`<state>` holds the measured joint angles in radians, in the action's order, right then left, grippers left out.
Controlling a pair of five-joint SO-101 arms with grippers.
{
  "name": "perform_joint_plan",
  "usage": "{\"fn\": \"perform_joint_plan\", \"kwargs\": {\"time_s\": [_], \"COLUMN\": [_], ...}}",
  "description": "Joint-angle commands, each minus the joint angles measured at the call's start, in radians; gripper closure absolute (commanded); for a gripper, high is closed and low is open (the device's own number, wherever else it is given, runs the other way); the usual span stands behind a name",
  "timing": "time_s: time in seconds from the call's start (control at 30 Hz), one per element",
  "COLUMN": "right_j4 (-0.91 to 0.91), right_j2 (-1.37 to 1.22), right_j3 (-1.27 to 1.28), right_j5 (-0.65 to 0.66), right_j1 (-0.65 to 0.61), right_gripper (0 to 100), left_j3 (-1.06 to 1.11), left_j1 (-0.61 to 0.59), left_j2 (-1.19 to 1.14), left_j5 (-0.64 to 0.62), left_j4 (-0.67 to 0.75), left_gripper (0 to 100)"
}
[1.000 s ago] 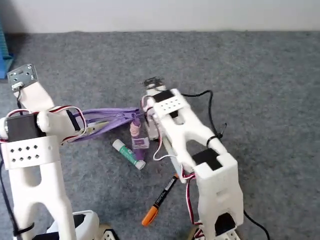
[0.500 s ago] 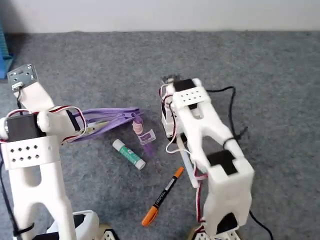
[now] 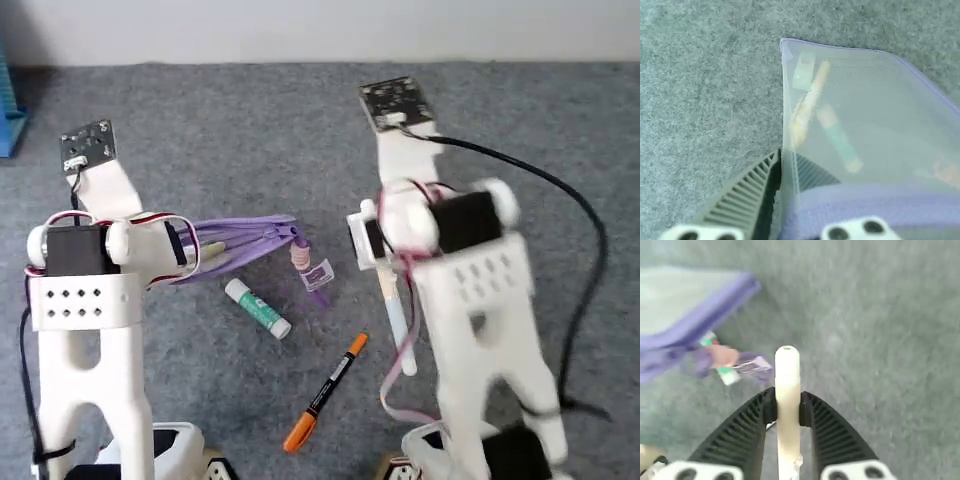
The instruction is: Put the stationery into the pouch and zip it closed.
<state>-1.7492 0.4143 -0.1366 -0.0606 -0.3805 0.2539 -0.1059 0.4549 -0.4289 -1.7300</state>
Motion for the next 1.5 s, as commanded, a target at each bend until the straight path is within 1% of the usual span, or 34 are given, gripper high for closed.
{"fn": "perform_joint_plan", "kwargs": {"time_s": [0.0, 0.1, 0.13, 0.23, 0.3, 0.37, 0.43, 0.6, 0.73, 0.87, 0.93, 1.0, 1.13, 1.27, 1.47], "right_j4": [-0.033, -0.019, 0.002, 0.091, 0.171, 0.259, 0.344, 0.613, 0.886, 1.194, 1.313, 1.363, 1.388, 1.428, 1.458], "right_j2": [0.165, 0.252, 0.282, 0.34, 0.357, 0.358, 0.357, 0.369, 0.366, 0.36, 0.357, 0.355, 0.357, 0.348, 0.248], "right_j3": [-0.02, -0.02, -0.02, -0.02, -0.018, -0.018, -0.011, 0.18, 0.348, 0.499, 0.528, 0.529, 0.514, 0.485, 0.494], "right_j5": [0.008, -0.005, -0.028, -0.11, -0.129, -0.127, -0.126, -0.072, -0.055, 0.041, 0.075, 0.094, 0.143, 0.166, 0.176], "right_j1": [-0.061, -0.143, -0.18, -0.28, -0.337, -0.366, -0.367, -0.372, -0.372, -0.409, -0.423, -0.449, -0.489, -0.492, -0.486], "right_gripper": [99.1, 99.1, 99.1, 99.1, 99.1, 99.1, 99.1, 99.1, 99.1, 99.1, 99.1, 99.1, 99.1, 99.1, 99.1], "left_j3": [0.004, -0.004, -0.015, -0.045, -0.056, -0.061, -0.061, -0.061, -0.059, -0.059, -0.058, -0.058, -0.056, -0.056, -0.056], "left_j1": [0.003, 0.006, 0.003, 0.002, 0.008, 0.008, 0.002, 0.002, 0.002, 0.002, 0.002, 0.002, 0.002, 0.002, 0.002], "left_j2": [-0.054, -0.048, -0.048, -0.046, -0.046, -0.046, -0.046, -0.046, -0.046, -0.046, -0.046, -0.046, -0.046, -0.048, -0.052], "left_j5": [-0.011, -0.011, -0.011, -0.011, -0.011, -0.011, -0.011, -0.011, -0.011, -0.011, -0.011, -0.011, -0.011, -0.011, -0.011], "left_j4": [-0.021, -0.021, -0.021, -0.023, -0.023, -0.023, -0.023, -0.025, -0.025, -0.025, -0.025, -0.025, -0.025, -0.023, -0.023], "left_gripper": [99, 99, 99, 99, 99, 99, 99, 99, 99, 99, 99, 99, 99, 99, 99]}}
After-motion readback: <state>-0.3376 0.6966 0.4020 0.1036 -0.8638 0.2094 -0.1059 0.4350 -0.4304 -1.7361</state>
